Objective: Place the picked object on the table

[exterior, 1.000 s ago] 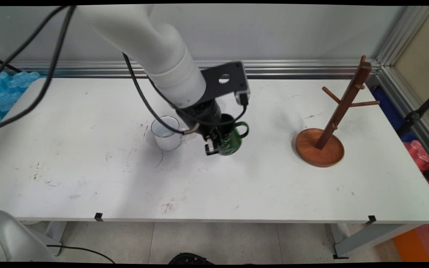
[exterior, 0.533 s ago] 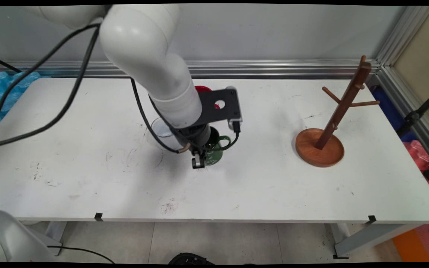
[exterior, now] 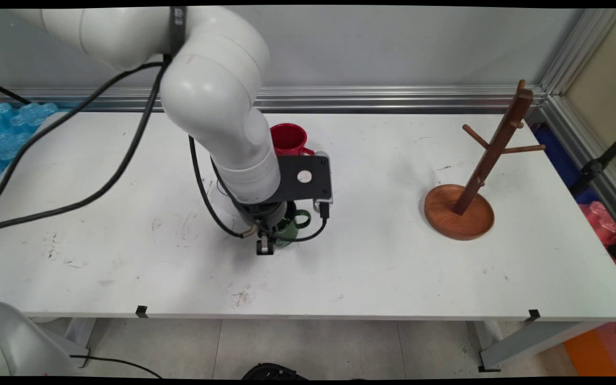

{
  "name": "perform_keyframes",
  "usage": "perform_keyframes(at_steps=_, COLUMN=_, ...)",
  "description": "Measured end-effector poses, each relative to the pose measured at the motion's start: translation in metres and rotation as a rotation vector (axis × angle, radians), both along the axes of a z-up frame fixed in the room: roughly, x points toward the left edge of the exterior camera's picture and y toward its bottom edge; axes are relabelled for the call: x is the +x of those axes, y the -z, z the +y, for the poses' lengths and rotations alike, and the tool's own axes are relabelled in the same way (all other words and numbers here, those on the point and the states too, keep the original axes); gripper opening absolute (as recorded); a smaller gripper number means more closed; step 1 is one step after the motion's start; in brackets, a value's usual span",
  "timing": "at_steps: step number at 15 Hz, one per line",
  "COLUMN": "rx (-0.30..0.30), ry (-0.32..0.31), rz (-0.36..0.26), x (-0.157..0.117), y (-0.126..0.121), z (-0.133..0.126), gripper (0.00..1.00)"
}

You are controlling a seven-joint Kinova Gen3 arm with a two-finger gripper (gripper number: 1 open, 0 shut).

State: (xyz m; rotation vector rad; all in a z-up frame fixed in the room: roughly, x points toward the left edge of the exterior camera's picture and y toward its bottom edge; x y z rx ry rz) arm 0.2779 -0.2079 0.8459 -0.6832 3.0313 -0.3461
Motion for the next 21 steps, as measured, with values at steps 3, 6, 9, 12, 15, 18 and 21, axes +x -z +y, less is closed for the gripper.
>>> perform_keyframes(at_steps=3, rx=0.008, ry=0.013, rz=-0.028, x=0.000, y=0.006, z=0.002, gripper=0.00)
perform_keyframes(at_steps=6, rx=0.016, ry=0.023, rz=-0.050, x=-0.001, y=0.011, z=0.004, gripper=0.00)
perform_keyframes(at_steps=9, rx=0.021, ry=0.030, rz=-0.065, x=-0.001, y=0.014, z=0.005, gripper=0.00)
perform_keyframes(at_steps=12, rx=0.028, ry=0.035, rz=-0.079, x=-0.002, y=0.017, z=0.007, gripper=0.00)
perform_keyframes(at_steps=15, rx=0.034, ry=0.040, rz=-0.091, x=-0.002, y=0.020, z=0.009, gripper=0.00)
perform_keyframes(at_steps=18, rx=0.038, ry=0.044, rz=-0.099, x=-0.003, y=0.022, z=0.010, gripper=0.00)
perform_keyframes(at_steps=21, rx=0.040, ry=0.047, rz=-0.101, x=-0.003, y=0.023, z=0.011, gripper=1.00)
